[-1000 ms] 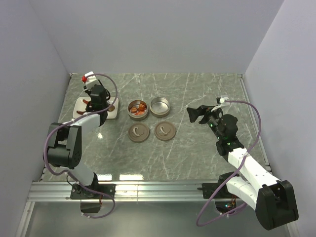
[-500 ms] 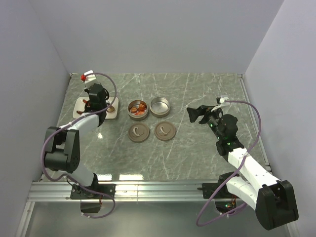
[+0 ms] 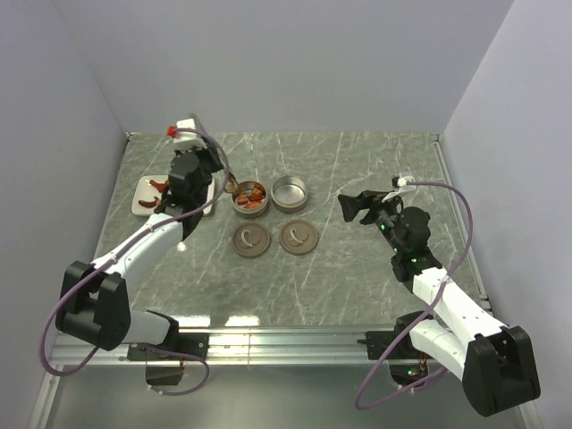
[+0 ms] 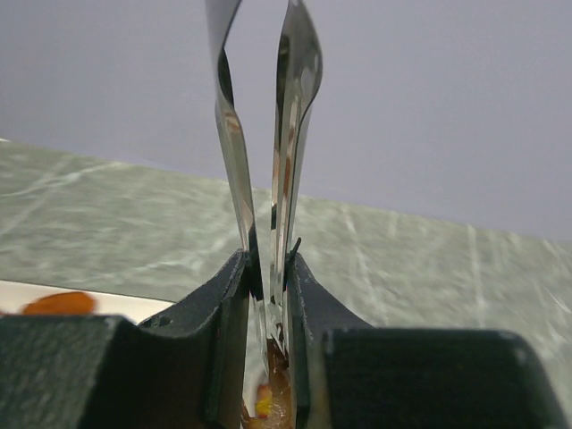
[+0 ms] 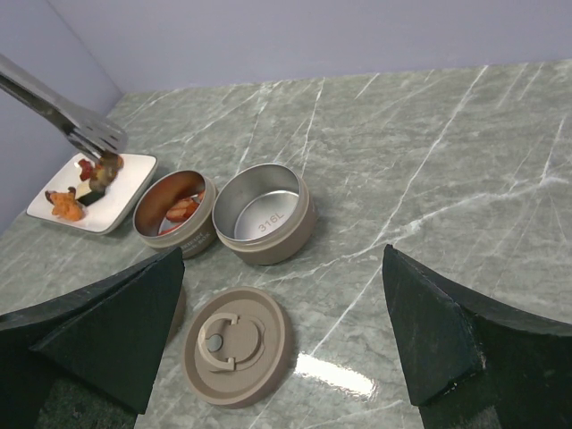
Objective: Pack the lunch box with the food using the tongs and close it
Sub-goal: Place the food into the lunch box, then pick up the food using the clamp
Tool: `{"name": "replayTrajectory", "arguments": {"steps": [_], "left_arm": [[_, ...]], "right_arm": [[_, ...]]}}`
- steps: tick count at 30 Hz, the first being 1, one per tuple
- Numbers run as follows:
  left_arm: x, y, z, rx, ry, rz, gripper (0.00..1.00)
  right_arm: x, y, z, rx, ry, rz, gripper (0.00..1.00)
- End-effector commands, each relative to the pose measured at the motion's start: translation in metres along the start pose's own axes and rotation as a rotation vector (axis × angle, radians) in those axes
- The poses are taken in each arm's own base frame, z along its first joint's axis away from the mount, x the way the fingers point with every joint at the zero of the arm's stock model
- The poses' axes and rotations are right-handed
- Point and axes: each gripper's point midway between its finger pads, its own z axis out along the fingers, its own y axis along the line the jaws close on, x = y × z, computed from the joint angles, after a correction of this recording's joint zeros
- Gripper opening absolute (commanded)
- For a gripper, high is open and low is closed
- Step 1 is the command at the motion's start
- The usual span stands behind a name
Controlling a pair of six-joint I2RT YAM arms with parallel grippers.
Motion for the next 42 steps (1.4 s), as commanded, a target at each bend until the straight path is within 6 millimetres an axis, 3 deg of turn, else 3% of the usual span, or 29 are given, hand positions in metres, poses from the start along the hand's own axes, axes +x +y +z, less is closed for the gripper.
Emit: {"name": "replayTrajectory", "arguments": {"steps": [1,7,12,16,20,23,29,35,36,41,42], "left_arm": [[-0.013,-0.042,-0.001,0.122,-0.021,-0.008,0.13],[0.012,-0.065,0.007,0.162,0.028,-0.003,0.13],[0.027,-0.068,0.015,0.143,0.048,0.021,0.15],[0.029,-0.071,0.018,0.146,0.047,0.024,0.18],[0.029,-0.068,0.018,0.129,0.046,0.022,0.35],[0.026,-0.067,0.015,0.127,0.037,0.021,0.41],[0.021,-0.062,0.012,0.108,0.028,0.033,0.43],[0.014,-0.02,-0.004,-0.043,0.005,0.078,0.42],[0.004,-0.009,-0.009,-0.065,-0.015,0.07,0.42],[0.006,0.057,-0.033,-0.268,-0.005,0.085,0.43],[-0.004,0.072,-0.039,-0.31,-0.028,0.072,0.43]], "right_arm": [[-0.018,0.005,0.002,-0.014,-0.06,-0.024,0.98],[-0.018,0.006,0.0,-0.015,-0.063,-0.024,0.99],[-0.019,0.005,0.0,-0.014,-0.065,-0.026,0.98],[-0.019,0.006,0.0,-0.018,-0.065,-0.026,0.98],[-0.017,0.005,0.0,-0.016,-0.061,-0.026,0.98],[-0.017,0.005,0.001,-0.016,-0.059,-0.025,0.98],[-0.018,0.006,0.001,-0.018,-0.062,-0.026,0.98],[-0.018,0.007,0.001,-0.026,-0.065,-0.026,0.98],[-0.018,0.007,0.001,-0.027,-0.064,-0.025,0.98],[-0.016,0.01,0.005,-0.048,-0.054,-0.021,0.98],[-0.016,0.01,0.005,-0.05,-0.055,-0.023,0.98]]}}
